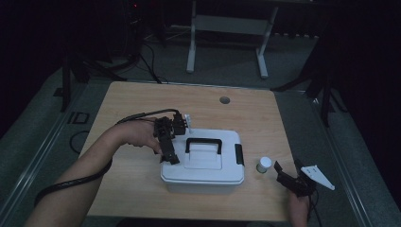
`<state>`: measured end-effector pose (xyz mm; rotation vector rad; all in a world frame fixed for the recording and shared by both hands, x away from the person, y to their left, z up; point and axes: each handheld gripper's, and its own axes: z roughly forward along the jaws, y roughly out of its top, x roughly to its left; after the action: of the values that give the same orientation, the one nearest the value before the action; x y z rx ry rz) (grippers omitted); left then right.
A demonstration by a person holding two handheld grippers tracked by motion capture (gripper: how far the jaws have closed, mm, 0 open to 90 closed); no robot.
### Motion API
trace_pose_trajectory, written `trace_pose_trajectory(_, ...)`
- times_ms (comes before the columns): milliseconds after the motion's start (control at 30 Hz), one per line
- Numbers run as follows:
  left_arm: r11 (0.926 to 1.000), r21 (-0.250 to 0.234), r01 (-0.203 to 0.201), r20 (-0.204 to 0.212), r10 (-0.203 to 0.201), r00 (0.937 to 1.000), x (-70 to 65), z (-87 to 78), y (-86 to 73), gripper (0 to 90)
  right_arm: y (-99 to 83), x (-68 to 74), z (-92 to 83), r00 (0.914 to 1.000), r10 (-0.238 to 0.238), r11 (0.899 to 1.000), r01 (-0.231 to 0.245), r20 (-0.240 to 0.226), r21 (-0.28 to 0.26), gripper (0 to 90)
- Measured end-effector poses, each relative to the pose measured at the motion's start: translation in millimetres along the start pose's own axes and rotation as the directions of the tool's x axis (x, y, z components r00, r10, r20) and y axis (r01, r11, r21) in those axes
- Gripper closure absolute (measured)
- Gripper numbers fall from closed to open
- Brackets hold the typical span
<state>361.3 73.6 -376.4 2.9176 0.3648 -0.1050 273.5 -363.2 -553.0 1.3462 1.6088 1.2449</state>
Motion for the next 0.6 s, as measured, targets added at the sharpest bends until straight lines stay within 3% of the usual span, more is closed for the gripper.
trace_pose_trajectory(267, 0.9999, 0.010, -0.013, -0.012, 0.013, 0.9998, 2.1, 4.1, 11.3, 6.9, 0.0, -0.3, 0.0, 1.0000, 0.003, 1.000, -0.003, -0.002, 0.000, 13.4)
trace_pose_trajectory(600, 0.9992, 0.015, -0.037, -0.019, 0.037, 0.9991, 3.2, 4.8, 26.7, 24.9, 0.1, -0.6, 0.2, 1.0000, 0.000, 1.000, 0.000, -0.004, -0.001, 13.4)
